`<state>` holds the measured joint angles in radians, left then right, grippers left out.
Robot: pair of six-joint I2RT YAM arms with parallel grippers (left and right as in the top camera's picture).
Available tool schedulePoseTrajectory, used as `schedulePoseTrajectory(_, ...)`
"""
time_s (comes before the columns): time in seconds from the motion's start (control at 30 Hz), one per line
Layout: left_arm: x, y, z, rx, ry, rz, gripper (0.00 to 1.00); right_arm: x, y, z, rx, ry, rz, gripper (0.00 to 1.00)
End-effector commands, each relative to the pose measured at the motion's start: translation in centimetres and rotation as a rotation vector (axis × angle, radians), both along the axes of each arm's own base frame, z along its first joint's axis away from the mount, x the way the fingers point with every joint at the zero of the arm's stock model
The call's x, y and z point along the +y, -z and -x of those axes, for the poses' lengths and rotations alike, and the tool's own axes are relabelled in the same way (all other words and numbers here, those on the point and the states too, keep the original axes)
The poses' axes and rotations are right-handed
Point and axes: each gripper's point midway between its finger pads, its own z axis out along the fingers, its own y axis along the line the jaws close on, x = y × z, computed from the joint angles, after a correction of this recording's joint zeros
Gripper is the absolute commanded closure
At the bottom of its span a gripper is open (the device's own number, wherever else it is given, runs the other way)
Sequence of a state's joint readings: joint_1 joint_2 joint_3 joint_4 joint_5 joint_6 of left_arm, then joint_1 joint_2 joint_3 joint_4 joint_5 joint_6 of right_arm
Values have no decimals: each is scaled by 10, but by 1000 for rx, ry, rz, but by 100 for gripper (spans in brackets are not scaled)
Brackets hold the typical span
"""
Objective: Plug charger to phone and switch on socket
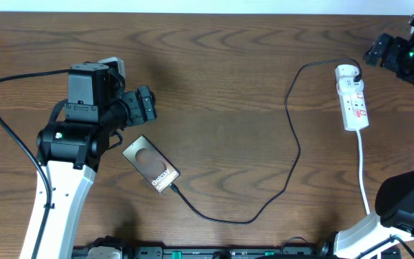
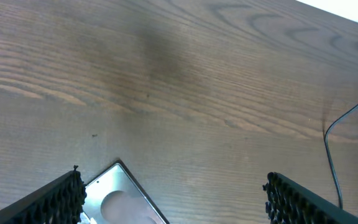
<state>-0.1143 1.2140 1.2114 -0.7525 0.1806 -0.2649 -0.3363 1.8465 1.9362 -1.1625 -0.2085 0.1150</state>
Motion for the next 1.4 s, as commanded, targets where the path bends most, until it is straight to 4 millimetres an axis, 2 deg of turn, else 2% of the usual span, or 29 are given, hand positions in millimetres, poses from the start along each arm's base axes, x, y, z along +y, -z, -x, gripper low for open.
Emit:
schedulePoseTrajectory(0.0,0,-12,-2,-31,4,-10,10,1,3,0,9,9,-4,1)
schedulePoseTrajectory(0.13,1,-11,0,-27,0,-16,10,0,3,0,8,9,-4,1)
schedulePoseTrajectory(0.33,8,2,21,-8,-15,-41,10,0,3,0,8,9,-4,1)
schedulePoseTrajectory(0.43,10,9,28,-67,-25,-41,10,0,3,0,8,9,-4,1)
schedulePoseTrajectory(0.53,10,8,26,-218,-28,-20,10,0,3,0,8,9,-4,1)
schedulePoseTrajectory(0.67,12,-8,23,-523,-47,13,10,0,3,0,8,9,-4,1)
schedulePoseTrajectory(0.7,15,-16,26,-651,-65,24,10,0,3,0,8,9,-4,1)
schedulePoseTrajectory(0.77,18,-23,35,-797,-64,18,10,0,3,0,8,9,-4,1)
schedulePoseTrajectory(0.9,20,-26,56,-1004,-37,-46,10,0,3,0,8,9,-4,1)
schedulePoseTrajectory(1.13,25,7,81,-1097,-25,-110,10,0,3,0,8,9,-4,1)
schedulePoseTrajectory(1.37,37,47,87,-938,-33,-138,10,0,3,0,8,9,-4,1)
